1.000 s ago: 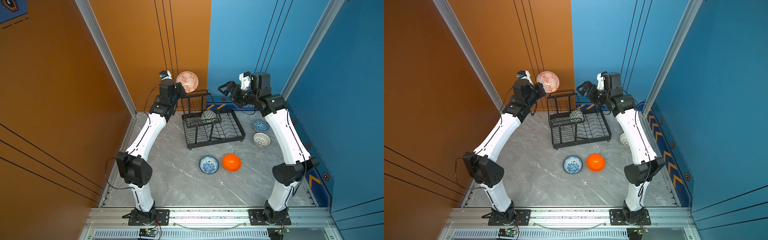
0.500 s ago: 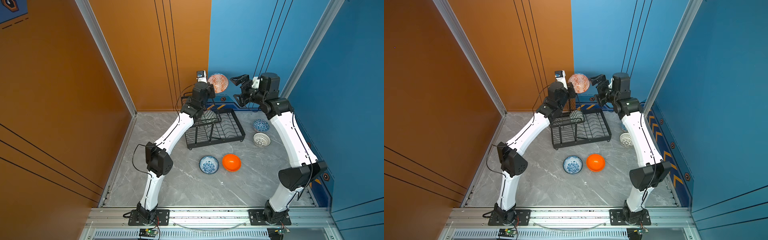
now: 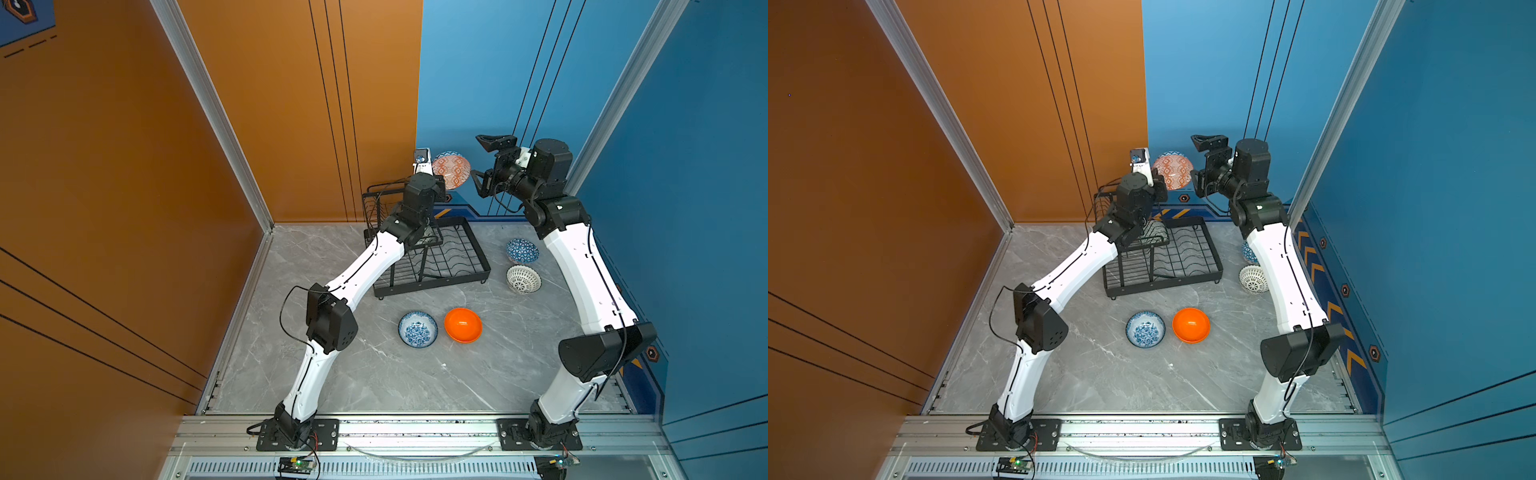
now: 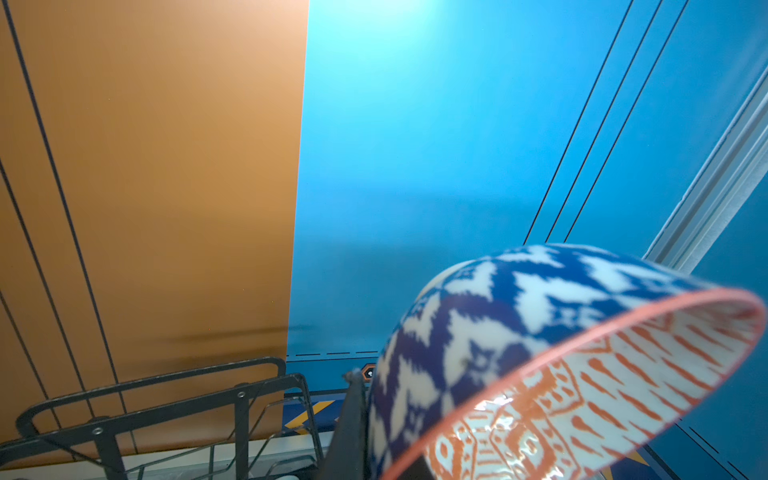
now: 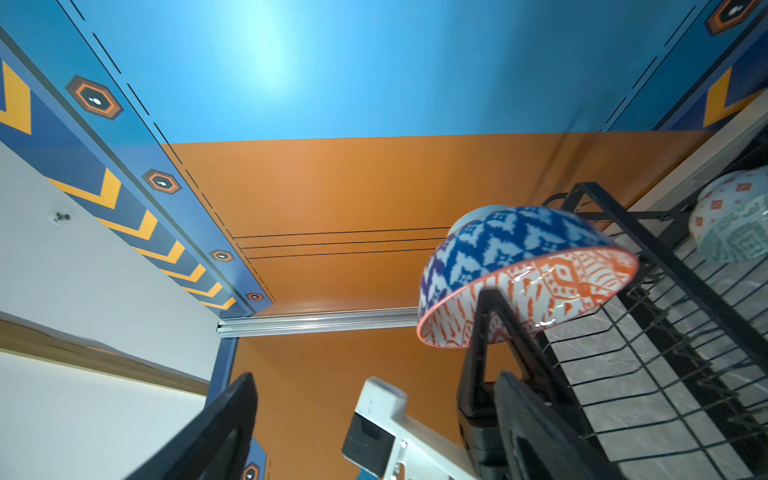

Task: Load the bowls into the dish rack
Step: 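Grasp the orange-and-blue bowl rim with the right gripper beside the left gripper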

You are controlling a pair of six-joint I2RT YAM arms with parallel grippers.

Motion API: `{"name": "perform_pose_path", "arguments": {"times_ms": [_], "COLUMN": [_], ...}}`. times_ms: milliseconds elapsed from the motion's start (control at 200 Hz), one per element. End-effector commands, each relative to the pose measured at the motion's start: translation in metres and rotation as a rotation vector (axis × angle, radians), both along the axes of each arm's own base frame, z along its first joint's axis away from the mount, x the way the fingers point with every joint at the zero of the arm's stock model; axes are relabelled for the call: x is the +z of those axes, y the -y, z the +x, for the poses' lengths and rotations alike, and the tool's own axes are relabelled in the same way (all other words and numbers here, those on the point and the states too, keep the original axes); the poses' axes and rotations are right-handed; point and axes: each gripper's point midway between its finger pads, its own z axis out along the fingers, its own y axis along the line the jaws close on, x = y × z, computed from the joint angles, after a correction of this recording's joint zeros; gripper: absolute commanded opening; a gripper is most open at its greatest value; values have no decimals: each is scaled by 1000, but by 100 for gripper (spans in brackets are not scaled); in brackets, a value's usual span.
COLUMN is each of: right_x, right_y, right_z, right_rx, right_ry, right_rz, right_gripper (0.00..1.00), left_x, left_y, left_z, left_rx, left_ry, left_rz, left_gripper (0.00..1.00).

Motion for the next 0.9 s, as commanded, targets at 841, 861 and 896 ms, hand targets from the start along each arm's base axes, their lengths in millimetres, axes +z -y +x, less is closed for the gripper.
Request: {"name": "perform_pose_path", "arguments": {"times_ms": [841, 861, 896], "right_x": [-43, -43, -44], "right_y": [3, 4, 4], "right_z": [48, 49, 49], "right_rx": [-37, -37, -37], "right_ry": [-70, -71, -72], "right_rz": [84, 83, 82], "right_gripper": [27, 25, 21], "left_x": [42, 41, 42], "left_y": [24, 24, 23], "left_z": [-35, -36, -36], "left_rx": [-15, -14, -12], "left_ry": [127, 126, 127], "left_rz": [-74, -73, -71], "left_gripper": [0, 0, 0]}}
